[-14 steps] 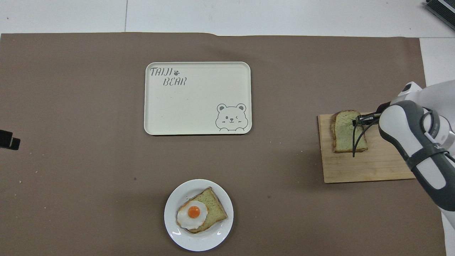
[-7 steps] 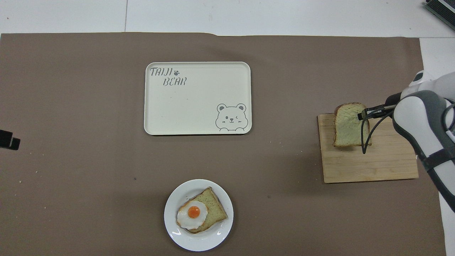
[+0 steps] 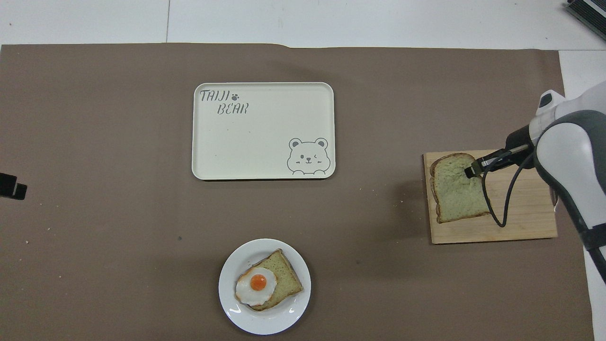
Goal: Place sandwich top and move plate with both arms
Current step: 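Carry the bread slice with the right gripper toward the egg plate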
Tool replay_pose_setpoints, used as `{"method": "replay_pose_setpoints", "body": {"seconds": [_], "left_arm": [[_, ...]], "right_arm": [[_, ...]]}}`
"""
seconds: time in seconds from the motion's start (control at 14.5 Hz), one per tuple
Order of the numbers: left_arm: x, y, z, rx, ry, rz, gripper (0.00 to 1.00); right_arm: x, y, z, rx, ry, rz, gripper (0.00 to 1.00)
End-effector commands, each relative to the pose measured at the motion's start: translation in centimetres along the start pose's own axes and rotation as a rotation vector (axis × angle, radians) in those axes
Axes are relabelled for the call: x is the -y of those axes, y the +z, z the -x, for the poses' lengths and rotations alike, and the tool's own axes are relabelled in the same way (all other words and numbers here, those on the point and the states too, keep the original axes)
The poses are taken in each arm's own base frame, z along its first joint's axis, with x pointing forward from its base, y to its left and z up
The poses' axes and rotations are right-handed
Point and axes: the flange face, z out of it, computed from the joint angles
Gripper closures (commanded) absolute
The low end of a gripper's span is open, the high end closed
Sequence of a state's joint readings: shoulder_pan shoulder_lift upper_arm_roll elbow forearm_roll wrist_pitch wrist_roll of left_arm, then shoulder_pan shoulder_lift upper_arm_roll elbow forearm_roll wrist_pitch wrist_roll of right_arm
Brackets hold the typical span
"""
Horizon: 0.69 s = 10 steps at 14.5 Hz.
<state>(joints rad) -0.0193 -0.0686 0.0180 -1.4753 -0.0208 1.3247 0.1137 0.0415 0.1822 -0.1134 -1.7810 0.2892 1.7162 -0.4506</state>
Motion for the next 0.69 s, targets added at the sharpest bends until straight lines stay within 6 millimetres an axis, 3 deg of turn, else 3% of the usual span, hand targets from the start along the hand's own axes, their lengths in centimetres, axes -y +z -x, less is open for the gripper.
{"method": "replay_pose_setpoints", "body": {"seconds": [0.0, 0.41, 0.62], "left_arm": [[0.0, 0.0, 0.8, 0.005, 0.006, 0.000, 0.00], [0.1, 0.0, 0.9, 0.005, 0.005, 0.001, 0.00], [0.1, 0.0, 0.9, 0.005, 0.005, 0.001, 0.00]], "right_arm": [[4.4, 1.4, -0.2, 0.038, 0.022, -0.015, 1.00], [19.2, 5.9, -1.9, 0.044, 0.114, 0.045, 1.00], [27.7, 10.0, -2.1, 0.002, 0.134, 0.072, 1.00]]}}
